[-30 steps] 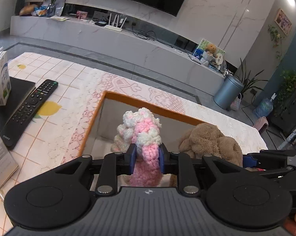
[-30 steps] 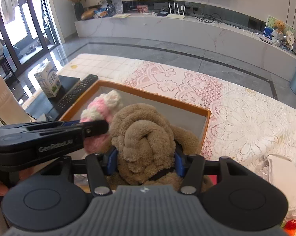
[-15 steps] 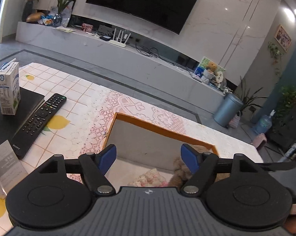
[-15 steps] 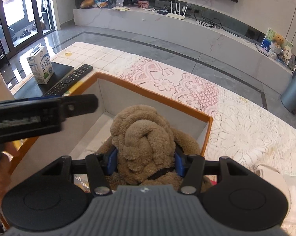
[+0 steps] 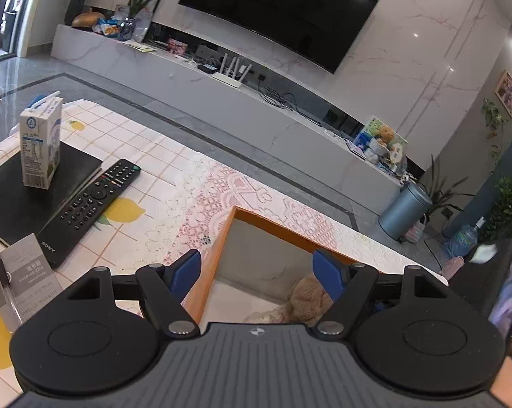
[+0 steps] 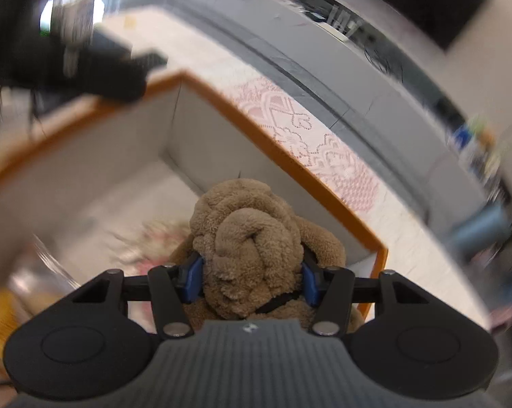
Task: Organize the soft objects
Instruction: 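Open the left gripper dropping the pink toy while the right gripper releases the bear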
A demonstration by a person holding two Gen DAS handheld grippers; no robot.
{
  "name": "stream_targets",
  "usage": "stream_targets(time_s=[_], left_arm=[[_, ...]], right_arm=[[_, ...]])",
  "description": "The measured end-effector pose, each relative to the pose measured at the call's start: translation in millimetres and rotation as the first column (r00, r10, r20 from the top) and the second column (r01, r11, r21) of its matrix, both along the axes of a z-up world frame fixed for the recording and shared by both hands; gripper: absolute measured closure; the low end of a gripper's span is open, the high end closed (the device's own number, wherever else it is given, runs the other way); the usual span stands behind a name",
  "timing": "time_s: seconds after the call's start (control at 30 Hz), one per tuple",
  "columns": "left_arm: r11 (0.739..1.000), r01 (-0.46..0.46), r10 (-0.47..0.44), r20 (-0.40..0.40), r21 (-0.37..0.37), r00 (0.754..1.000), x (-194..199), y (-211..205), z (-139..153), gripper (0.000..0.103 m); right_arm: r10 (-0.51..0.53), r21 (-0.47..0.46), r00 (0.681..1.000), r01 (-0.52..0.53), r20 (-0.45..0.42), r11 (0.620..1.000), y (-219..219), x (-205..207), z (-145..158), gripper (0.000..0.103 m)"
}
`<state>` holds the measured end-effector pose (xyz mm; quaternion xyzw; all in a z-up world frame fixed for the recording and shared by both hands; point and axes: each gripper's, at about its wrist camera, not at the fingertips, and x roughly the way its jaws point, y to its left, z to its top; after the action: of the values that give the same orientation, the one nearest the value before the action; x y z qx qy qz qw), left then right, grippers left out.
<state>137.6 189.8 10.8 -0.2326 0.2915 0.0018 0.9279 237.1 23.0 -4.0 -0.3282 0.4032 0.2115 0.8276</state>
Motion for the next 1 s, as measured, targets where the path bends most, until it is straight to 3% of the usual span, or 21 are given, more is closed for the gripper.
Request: stream_targets(time_s=[0.17, 0.3, 0.43, 0.53, 0.73, 1.0], left_arm=[[0.999, -0.036, 0.036, 0.0, 0.03, 0.999, -0.9, 6.1, 0.0, 0.015], [0.999, -0.042, 0.042, -0.019, -0.016, 0.999, -0.2, 12.1, -2.0, 0.015], [0.998, -0.033, 0.033, -0.008, -0.044, 0.999, -1.3, 13.1, -1.4, 0.015], [1.0, -0.009, 0.009, 0.011, -0.029, 1.0, -2.3, 9.8, 0.7, 0.015], [1.0, -0.012, 0.012, 0.021, -0.022, 1.0, -4.8, 6.1, 3.0, 0.015], [1.0, -0.011, 0.011, 0.027, 0.003, 1.0, -7.6, 1.1, 9.5, 0.015]], right_arm=[[-0.009, 0.048, 1.0, 0.01, -0.027, 0.999, -5.0, 11.8, -11.2, 0.047], [0.024, 0.032, 1.0, -0.023, -0.018, 0.999, -7.0, 12.3, -12.6, 0.043], [0.119, -0.009, 0.991, -0.119, 0.062, 0.993, -5.9, -4.9, -3.9, 0.012], [0.195, -0.014, 0.974, -0.195, 0.117, 0.981, -5.4, -19.9, 8.8, 0.003], [0.239, -0.04, 0.943, -0.237, 0.232, 0.971, -15.3, -42.3, 36.4, 0.003], [0.129, 0.106, 0.95, -0.165, 0.285, 0.981, -38.2, -55.1, 67.6, 0.003]])
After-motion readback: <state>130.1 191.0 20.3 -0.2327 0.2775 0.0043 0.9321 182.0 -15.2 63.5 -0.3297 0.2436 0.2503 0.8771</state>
